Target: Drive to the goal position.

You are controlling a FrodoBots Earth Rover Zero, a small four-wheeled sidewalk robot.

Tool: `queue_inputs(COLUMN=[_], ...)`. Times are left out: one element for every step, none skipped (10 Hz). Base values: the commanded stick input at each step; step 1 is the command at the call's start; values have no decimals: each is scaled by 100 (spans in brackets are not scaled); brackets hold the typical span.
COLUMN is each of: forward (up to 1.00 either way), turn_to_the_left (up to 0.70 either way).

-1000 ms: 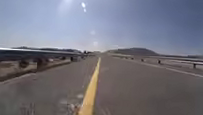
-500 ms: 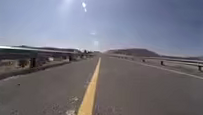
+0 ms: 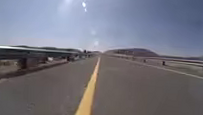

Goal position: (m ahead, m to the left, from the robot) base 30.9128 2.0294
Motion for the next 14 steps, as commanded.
queue_inputs(forward=[85,85,85,85,85,85,85,85,85,85,85,85,85,85], turn_to_the_left=[0,0,0,0,0,0,0,0,0,0,0,0,0,0])
